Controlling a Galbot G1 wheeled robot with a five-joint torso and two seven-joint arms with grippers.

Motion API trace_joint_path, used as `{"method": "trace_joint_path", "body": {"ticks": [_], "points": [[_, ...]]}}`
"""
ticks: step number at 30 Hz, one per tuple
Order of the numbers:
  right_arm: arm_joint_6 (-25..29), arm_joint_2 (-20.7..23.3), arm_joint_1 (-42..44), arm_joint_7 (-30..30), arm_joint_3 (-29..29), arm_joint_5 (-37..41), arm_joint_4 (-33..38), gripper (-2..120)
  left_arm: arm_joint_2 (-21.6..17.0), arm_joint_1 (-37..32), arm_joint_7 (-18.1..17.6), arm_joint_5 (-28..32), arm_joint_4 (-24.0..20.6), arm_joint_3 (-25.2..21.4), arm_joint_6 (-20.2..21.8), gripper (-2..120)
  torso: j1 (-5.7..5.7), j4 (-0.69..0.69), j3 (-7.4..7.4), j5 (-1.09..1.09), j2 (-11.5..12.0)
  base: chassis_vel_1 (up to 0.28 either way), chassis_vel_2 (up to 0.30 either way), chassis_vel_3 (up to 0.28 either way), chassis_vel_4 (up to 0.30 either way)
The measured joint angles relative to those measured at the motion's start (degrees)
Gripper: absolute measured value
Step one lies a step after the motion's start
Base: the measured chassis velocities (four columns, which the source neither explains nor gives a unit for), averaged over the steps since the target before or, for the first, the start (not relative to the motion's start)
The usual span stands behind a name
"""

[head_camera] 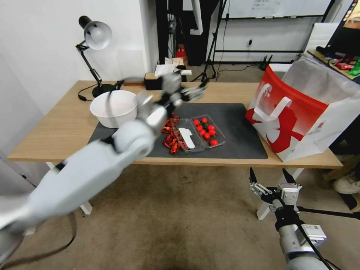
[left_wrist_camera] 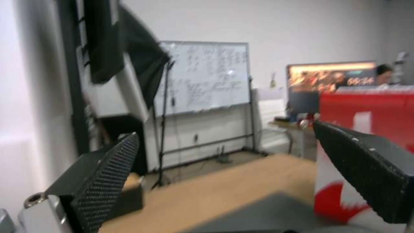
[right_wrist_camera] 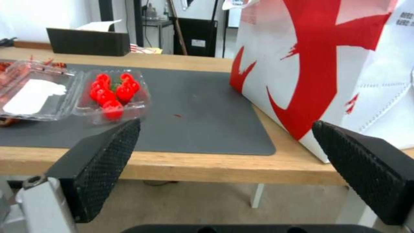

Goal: Pick up the trash from the table and place it into the takeout bag.

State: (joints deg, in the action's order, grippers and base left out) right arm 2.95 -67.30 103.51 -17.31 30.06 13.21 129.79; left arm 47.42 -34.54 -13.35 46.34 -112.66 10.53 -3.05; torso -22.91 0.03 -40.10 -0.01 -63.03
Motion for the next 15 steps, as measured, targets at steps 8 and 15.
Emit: {"method": "trace_joint_path", "body": {"ticks": [8,15], "points": [[2.16,0.12,-0.23,-0.01,-0.49,-0.02,0.27,100,2.08,-17.22,0.12,-9.31,-2.67,-14.74,-1.51,100,-0.01,-0.05,0.0,0.01,0.0,0.0,0.0,0.0,0.0],[2.16,0.37,-0.15,0.03,-0.47,0.02,0.86,100,8.59,-38.46,1.92,-21.1,-5.25,-24.42,-6.76,100,0.0,-0.03,0.0,0.01,0.0,0.0,0.0,0.0,0.0]]}}
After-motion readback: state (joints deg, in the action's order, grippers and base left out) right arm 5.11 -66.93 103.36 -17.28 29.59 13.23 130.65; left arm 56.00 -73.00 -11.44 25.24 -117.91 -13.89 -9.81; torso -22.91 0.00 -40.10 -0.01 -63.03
